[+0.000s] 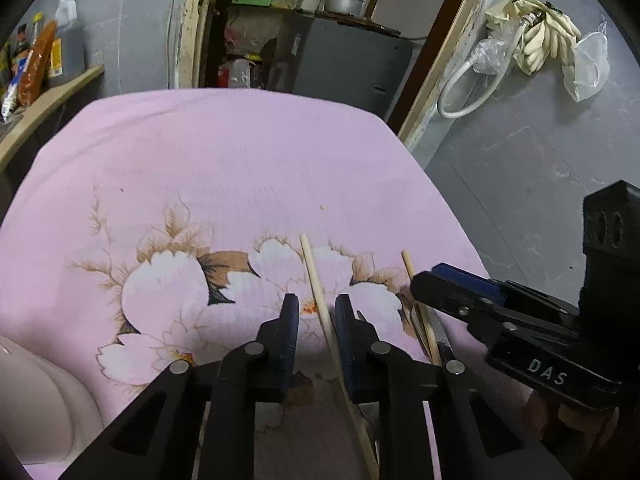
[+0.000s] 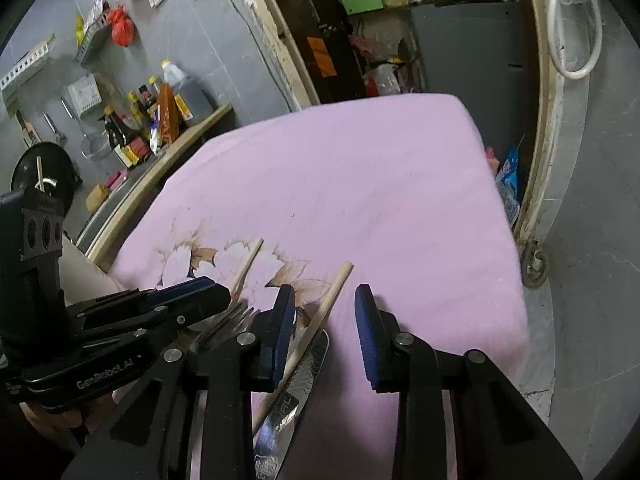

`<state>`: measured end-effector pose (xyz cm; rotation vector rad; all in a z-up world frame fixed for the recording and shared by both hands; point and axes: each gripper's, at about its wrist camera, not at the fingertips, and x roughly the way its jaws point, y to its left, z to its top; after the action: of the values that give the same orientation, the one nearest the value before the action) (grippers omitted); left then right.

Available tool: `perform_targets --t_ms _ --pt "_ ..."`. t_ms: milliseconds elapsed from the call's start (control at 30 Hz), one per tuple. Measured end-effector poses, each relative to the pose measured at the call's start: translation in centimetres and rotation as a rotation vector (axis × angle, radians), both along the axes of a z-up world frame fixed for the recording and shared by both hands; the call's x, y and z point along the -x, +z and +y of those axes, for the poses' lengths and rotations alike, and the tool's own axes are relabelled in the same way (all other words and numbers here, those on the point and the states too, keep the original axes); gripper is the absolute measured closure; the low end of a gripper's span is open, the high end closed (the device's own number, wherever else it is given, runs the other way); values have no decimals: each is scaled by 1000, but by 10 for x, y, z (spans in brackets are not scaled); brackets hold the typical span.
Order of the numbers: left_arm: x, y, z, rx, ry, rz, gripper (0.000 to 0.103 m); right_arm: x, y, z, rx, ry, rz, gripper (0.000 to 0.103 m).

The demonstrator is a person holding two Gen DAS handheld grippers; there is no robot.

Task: Organize utensils
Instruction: 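Close the left tool on a chopstick while the right tool grasps the other chopstick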

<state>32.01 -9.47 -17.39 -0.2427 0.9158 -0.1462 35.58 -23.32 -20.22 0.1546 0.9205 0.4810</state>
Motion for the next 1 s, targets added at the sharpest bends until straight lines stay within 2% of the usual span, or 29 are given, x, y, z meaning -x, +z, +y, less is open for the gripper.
perform_targets --t_ms 167,333,467,567,700,800,867,1000 --pt "-1 -2 2 22 -3 7 85 -4 0 14 77 11 19 81" --pt "0 -2 1 28 -20 26 85 -2 3 20 175 17 54 95" --pt "-4 -1 -3 32 -45 44 85 -4 4 11 137 14 97 95" --pt "-12 -3 -2 48 -47 72 86 -7 3 10 147 17 113 95" --pt "-18 -3 -2 46 -38 106 91 -7 2 12 167 11 117 95" --pt "-21 -5 2 73 -10 134 98 -7 2 11 164 2 120 97" --pt "-22 -7 5 109 2 155 98 -8 2 8 141 -10 128 98" --pt "-22 -7 7 121 10 156 98 -5 2 -5 50 -48 134 99"
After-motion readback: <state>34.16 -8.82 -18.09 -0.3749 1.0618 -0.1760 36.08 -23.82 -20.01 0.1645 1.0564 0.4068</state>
